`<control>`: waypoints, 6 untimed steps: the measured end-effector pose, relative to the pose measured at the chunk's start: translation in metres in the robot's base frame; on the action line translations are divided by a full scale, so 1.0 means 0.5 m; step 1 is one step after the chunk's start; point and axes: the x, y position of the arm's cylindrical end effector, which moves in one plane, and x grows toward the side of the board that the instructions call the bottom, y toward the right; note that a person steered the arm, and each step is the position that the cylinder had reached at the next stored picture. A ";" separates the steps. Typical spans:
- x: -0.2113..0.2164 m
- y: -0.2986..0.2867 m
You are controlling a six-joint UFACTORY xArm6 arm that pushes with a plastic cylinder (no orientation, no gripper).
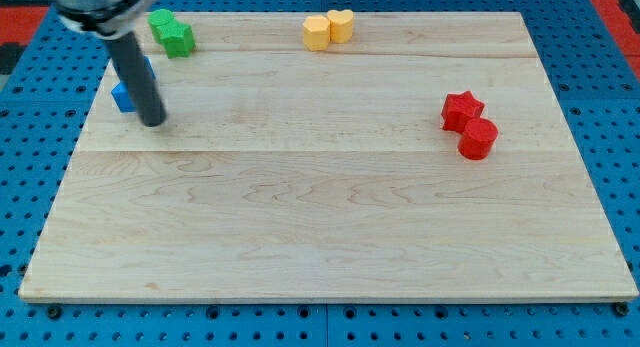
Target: Place your arm in between the yellow heart and red star
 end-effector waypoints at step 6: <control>-0.192 0.583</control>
